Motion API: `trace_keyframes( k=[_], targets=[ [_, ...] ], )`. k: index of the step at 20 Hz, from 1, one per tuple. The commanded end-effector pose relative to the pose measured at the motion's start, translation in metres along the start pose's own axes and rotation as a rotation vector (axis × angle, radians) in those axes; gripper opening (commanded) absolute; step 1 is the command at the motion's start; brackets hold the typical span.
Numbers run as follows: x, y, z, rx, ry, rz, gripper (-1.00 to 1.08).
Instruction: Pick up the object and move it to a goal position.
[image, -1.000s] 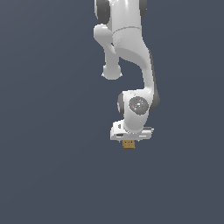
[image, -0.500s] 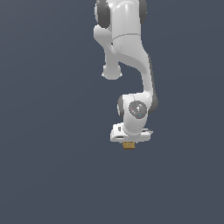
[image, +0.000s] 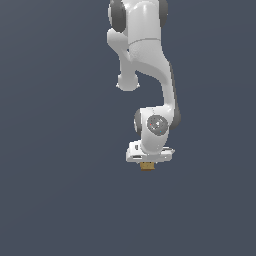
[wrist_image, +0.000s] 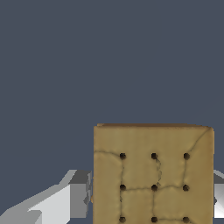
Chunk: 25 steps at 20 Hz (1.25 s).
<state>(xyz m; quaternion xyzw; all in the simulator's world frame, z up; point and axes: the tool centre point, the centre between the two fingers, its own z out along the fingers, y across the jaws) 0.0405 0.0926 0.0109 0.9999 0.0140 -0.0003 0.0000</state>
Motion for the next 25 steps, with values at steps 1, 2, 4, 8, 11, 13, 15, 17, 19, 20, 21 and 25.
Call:
trace_keyframes(
  k=[1,2,4,8,11,13,15,17,19,20,21,25],
  targets=[
    [-0.001,-0.001,-0.001,0.000,0.000,0.000,-1.00],
    [-0.002,-0.002,-0.001,0.000,0.000,0.000,-1.00],
    [-0.006,-0.006,-0.002,0.000,0.000,0.000,-1.00],
    [-0.016,-0.016,-0.004,0.000,0.000,0.000,-1.00],
    [-0.029,-0.028,-0.008,0.000,0.000,0.000,-1.00],
    [-0.038,-0.038,-0.010,0.000,0.000,0.000,-1.00],
    [-0.046,-0.046,-0.012,0.000,0.000,0.000,-1.00],
    [-0.053,-0.053,-0.014,0.000,0.000,0.000,-1.00],
    [-0.059,-0.059,-0.016,0.000,0.000,0.000,-1.00],
    [-0.061,-0.062,-0.016,0.000,0.000,0.000,-1.00],
    [-0.063,-0.064,-0.017,0.000,0.000,0.000,-1.00],
    [-0.066,-0.068,-0.018,0.000,0.000,0.000,-1.00]
  ],
)
